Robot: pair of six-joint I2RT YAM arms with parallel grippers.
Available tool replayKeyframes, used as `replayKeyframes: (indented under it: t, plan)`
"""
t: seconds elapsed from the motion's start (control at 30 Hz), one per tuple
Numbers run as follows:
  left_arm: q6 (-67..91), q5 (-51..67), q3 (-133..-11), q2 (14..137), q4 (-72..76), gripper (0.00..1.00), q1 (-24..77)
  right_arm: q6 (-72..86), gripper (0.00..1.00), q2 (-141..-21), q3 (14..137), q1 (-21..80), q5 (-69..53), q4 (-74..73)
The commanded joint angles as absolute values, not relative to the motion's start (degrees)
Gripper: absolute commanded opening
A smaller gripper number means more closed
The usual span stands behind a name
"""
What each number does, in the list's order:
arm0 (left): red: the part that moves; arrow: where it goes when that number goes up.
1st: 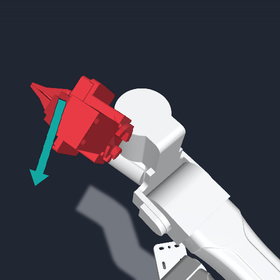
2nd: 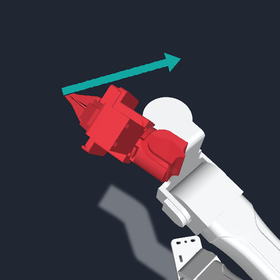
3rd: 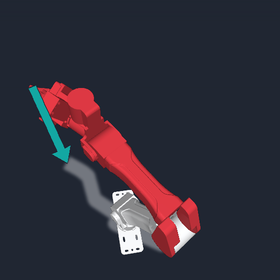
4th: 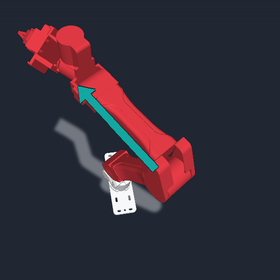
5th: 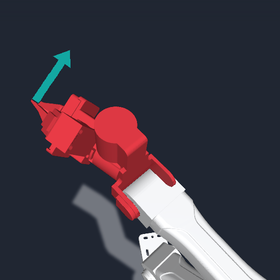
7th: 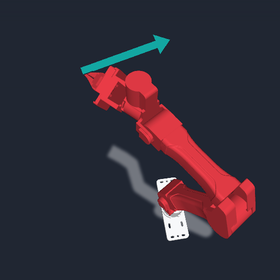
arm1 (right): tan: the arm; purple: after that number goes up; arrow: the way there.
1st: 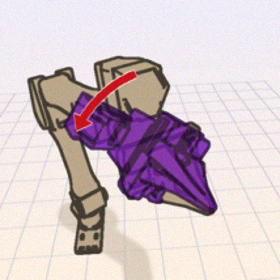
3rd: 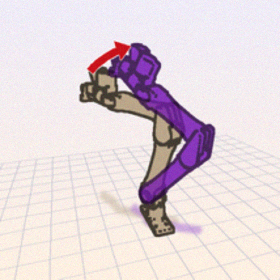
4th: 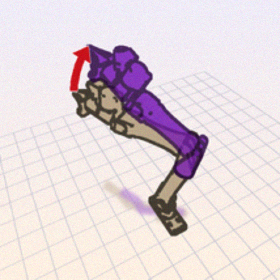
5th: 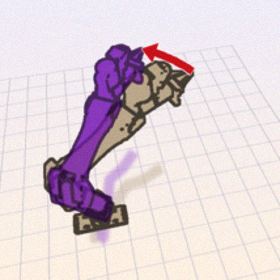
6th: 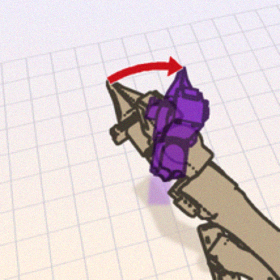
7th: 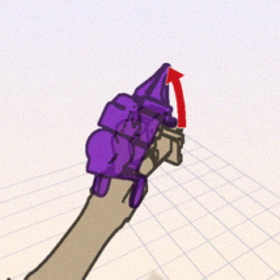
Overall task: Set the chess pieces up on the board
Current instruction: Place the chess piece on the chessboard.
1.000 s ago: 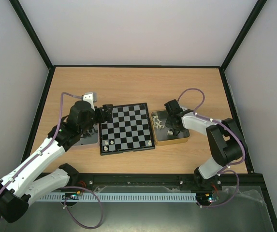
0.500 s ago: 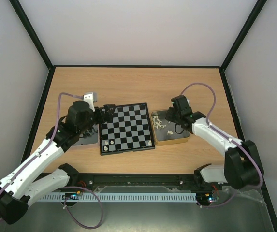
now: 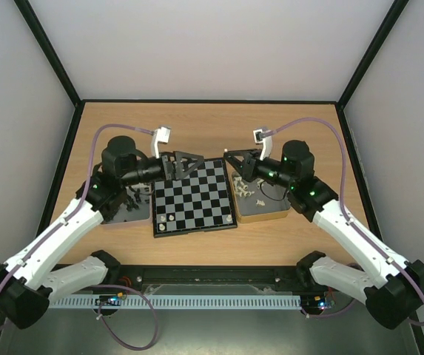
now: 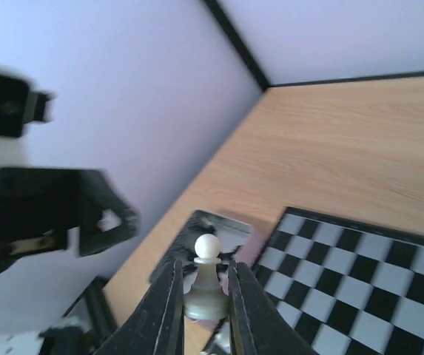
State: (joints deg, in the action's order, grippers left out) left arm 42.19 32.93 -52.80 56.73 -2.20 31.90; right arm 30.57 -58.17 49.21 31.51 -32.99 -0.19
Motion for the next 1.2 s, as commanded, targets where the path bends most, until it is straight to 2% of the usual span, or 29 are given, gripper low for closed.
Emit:
replayKeyframes:
  t: [0.0, 0.13, 0.43, 0.7, 0.87, 1.17]
  plan:
    - [53.4, 44.3, -55.7, 58.9, 5.4, 0.90, 32.2, 25.5, 0.12, -57.2, 49.9, 32.3, -48.2, 6.3]
    - [59.4, 46.7, -55.4, 60.5, 10.4, 0.84, 32.5, 20.3, 0.12, -58.1, 52.2, 32.8, -53.3, 2.6]
    - [64.1, 49.7, -55.7, 66.0, 11.9, 0.59, 35.4, 15.4, 0.11, -59.4, 53.1, 33.0, -58.9, 1.1]
    - [64.4, 49.6, -56.0, 66.9, 12.0, 0.40, 35.9, 14.1, 0.11, -59.6, 53.3, 33.2, -59.1, -0.8]
    - [63.7, 49.6, -56.0, 67.2, 11.2, 0.23, 35.9, 14.1, 0.11, -59.5, 53.3, 33.2, -58.7, -0.9]
    - [63.0, 48.8, -54.5, 67.0, 12.3, 0.04, 36.3, 12.1, 0.11, -59.9, 53.4, 33.3, -58.9, -3.0]
